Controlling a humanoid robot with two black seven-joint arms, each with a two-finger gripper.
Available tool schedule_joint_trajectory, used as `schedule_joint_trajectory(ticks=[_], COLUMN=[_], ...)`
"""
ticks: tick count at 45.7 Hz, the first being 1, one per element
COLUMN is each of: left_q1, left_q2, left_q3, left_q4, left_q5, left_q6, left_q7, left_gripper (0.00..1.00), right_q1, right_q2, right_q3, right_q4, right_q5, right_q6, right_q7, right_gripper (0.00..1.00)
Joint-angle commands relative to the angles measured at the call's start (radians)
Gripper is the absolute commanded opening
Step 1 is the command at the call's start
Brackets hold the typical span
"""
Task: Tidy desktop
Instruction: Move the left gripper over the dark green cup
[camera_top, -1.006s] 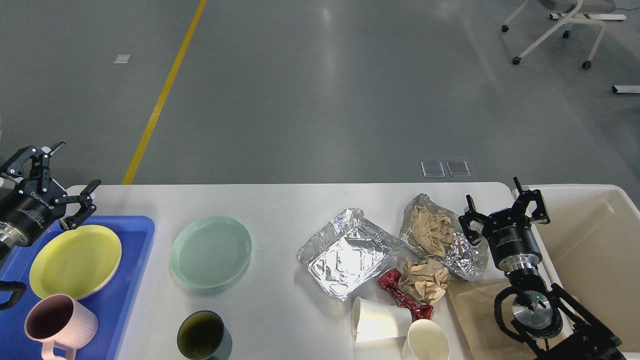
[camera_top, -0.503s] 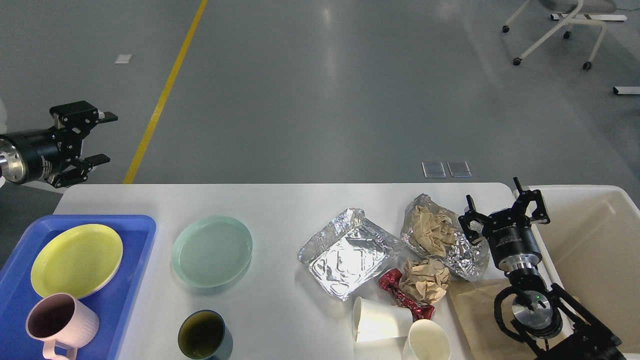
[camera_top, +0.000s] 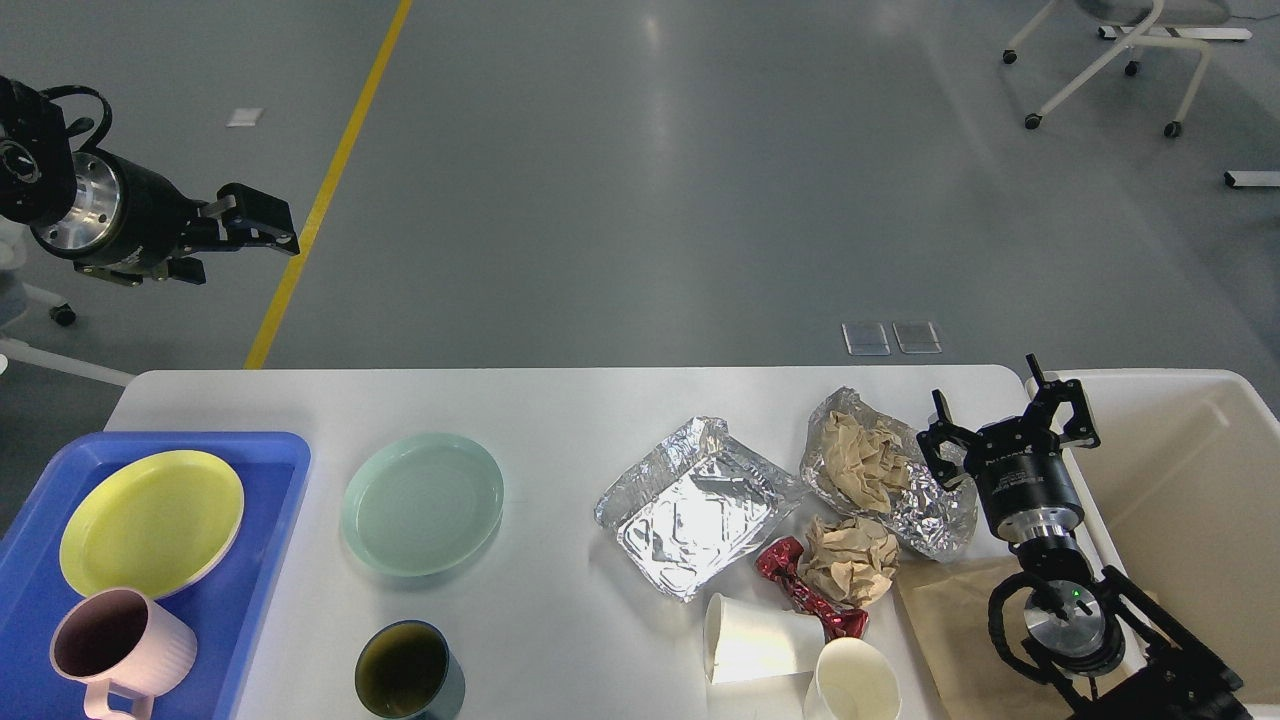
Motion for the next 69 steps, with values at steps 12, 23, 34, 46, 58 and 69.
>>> schedule_joint_trajectory(ticks=[12,23,34,46,58,69], left_q1=[-0.284,-0.556,-0.717,-0.674,-0.578,-0.361], left_q2=[-0.288,-0.547,-0.638,-0.670,-0.620,-0.471], left_q3=[0.116,0.250,0.277,0.277,0.268,0.179], left_q4=[-0.316,-0.522,-0.669,-0.662,-0.605,-0.583], left_q5=[-0.092,-0.465,-0.637,-0.637,-0.619,-0.407], left_q6=[-0.082,-0.249,-0.254,-0.259,-0.257,-0.231], left_q7=[0.011,0.010,0.013,0.011,0.019,0.019], left_gripper=[0.96,0.96,0.96,0.97,0.96,0.96], right_q1=[0.000,0.000,0.000,0.000,0.000,0.000], right_q2=[0.000,0.000,0.000,0.000,0.000,0.000], right_q3=[0.000,0.000,0.000,-0.002,0.000,0.000], right_q4=[0.000,0.000,0.000,0.000,0.000,0.000], right_q5=[0.000,0.000,0.000,0.000,0.000,0.000], right_q6=[0.001,-0.001,-0.001,0.001,-0.001,-0.001], right_q7=[0.000,0.000,0.000,0.000,0.000,0.000], right_gripper=[1.00,1.00,1.00,1.00,1.00,1.00])
